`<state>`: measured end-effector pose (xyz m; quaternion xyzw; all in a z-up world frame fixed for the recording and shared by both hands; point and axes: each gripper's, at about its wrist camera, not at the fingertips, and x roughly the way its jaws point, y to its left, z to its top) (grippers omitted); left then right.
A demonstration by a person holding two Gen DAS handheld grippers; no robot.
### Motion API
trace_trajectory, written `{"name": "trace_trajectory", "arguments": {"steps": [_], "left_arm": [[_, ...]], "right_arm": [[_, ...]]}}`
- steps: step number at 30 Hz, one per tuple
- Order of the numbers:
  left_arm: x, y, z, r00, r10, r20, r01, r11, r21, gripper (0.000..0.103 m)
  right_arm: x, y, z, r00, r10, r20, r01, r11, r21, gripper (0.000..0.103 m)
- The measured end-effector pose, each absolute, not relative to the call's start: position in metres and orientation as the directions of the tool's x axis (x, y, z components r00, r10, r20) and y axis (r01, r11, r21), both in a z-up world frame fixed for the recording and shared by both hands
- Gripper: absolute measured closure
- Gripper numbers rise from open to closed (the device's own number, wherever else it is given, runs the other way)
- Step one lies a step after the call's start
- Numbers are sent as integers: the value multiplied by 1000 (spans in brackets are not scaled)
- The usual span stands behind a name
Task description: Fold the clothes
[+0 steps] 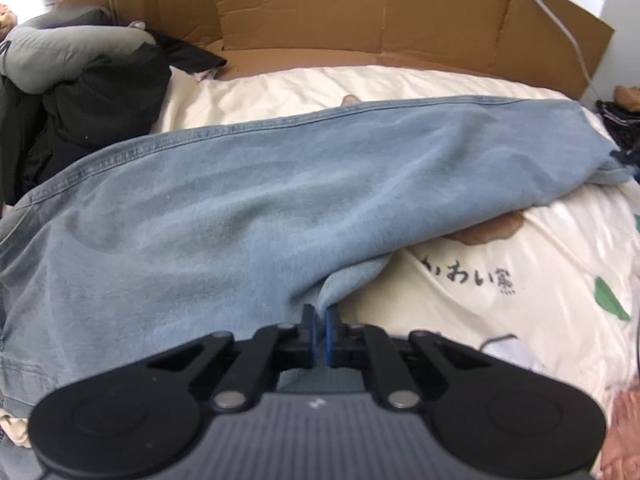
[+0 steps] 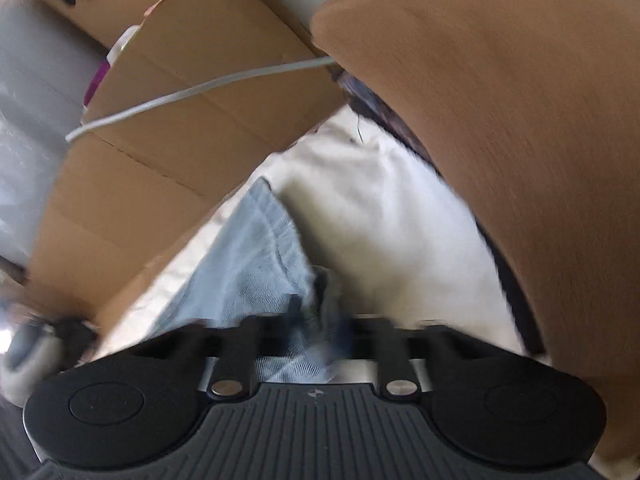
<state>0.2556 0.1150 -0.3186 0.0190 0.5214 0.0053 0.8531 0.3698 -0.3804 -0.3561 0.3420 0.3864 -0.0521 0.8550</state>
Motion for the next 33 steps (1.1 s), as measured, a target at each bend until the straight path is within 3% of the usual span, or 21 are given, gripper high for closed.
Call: {"name": "trace_trajectory", "arguments": {"steps": [7, 19, 25, 28, 30, 33], "left_arm": [[242, 127, -289, 505, -26, -863, 30, 999, -13, 99], [231, 132, -311, 370, -120, -921, 104, 991, -87, 94], [223, 139, -285, 408, -139, -902, 94, 989, -110, 94], [227, 148, -280, 436, -108, -893, 49, 994, -96, 94], [231, 153, -281, 443, -76, -893, 13, 997, -79, 94], [236, 160, -285, 447, -51, -893, -45, 996, -80, 94]], "right_arm": [[384, -385, -308, 753, 54, -656, 301, 858, 416, 94], [379, -366, -315, 687, -66, -724, 263, 951, 163, 92], [367, -367, -298, 710, -107, -696, 264, 957, 123, 88], [366, -363, -294, 729, -94, -678, 226, 968, 108, 84], [371, -360, -295, 730, -72, -680, 198, 974, 111, 75], [382, -354, -297, 735, -53, -676, 157, 983, 94, 74]]}}
